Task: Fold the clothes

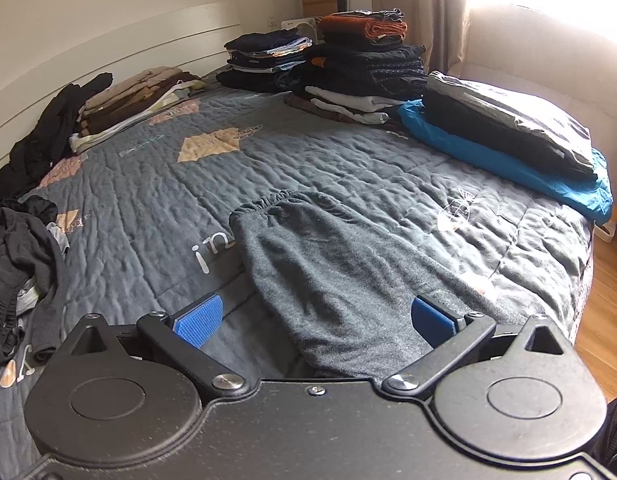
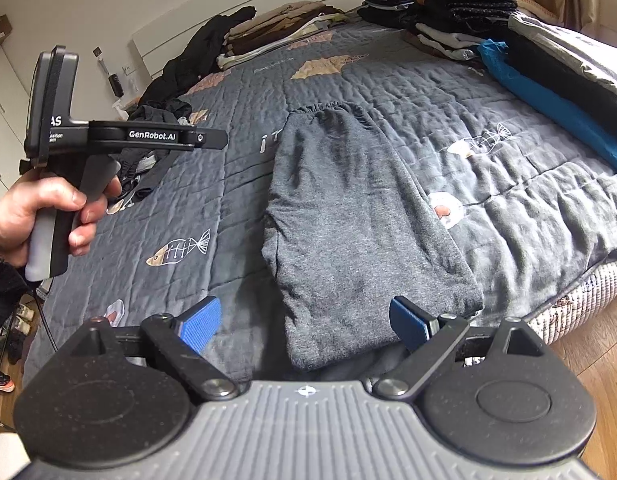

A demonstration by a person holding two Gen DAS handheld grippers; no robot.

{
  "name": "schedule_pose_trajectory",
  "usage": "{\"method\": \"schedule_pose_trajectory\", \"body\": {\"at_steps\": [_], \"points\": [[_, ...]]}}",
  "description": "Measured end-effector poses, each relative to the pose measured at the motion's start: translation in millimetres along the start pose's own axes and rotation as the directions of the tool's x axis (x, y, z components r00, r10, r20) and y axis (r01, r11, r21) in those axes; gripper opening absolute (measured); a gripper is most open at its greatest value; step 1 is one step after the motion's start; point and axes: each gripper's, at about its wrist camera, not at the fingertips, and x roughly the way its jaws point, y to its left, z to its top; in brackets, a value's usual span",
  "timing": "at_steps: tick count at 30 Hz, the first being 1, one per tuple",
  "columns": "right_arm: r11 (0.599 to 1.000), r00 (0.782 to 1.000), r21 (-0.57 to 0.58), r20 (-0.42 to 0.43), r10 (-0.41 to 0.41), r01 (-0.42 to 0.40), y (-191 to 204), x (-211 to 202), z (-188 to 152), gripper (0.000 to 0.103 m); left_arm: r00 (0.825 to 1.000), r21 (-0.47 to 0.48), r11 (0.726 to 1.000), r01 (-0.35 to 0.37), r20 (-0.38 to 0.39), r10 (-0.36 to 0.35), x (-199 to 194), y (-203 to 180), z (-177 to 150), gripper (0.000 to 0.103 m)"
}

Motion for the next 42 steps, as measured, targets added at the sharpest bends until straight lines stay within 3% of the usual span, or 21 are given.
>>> {"method": "schedule_pose_trajectory", "body": {"at_steps": [6,11,19,25,29,35,42], "points": [[0.999,1.000,0.046,0.003,-0.015,0.014,15.9,7.0,-9.7,0.091,0.995,-0.051,0.994,0.095,0.011,-0.095,23.0,29.5,-7.0,0.101],[0.998,0.998,0.014,-0.016,-0.059,0.059,32.4,23.5,-14.2,0.091,0.986,-0.108,0.980,0.166,0.015,-0.165,45.4,63.0,-15.8,0.101],[0.996,0.997,0.052,-0.032,-0.065,0.067,43.1,50.2,-5.5,0.091,0.971,-0.226,0.945,0.238,0.018,-0.240,94.4,111.5,-21.5,0.101],[0.996,0.995,0.042,-0.058,-0.081,0.083,44.5,75.1,11.9,0.091,0.962,-0.250,0.932,0.264,-0.005,-0.274,128.9,114.9,-16.9,0.101],[0.993,0.991,0.031,-0.079,-0.112,0.115,45.4,89.2,20.6,0.091,0.969,-0.209,0.949,0.237,-0.016,-0.246,134.4,106.2,-19.4,0.101],[0.995,0.994,0.032,-0.059,-0.094,0.096,48.9,96.7,31.6,0.091,0.995,-0.091,0.993,0.076,-0.052,-0.081,134.0,92.0,-13.1,0.101],[0.995,0.995,0.039,-0.049,-0.087,0.089,53.9,104.4,39.4,0.091,0.999,0.056,0.998,-0.031,-0.026,0.032,132.0,73.1,-3.1,0.101]]}}
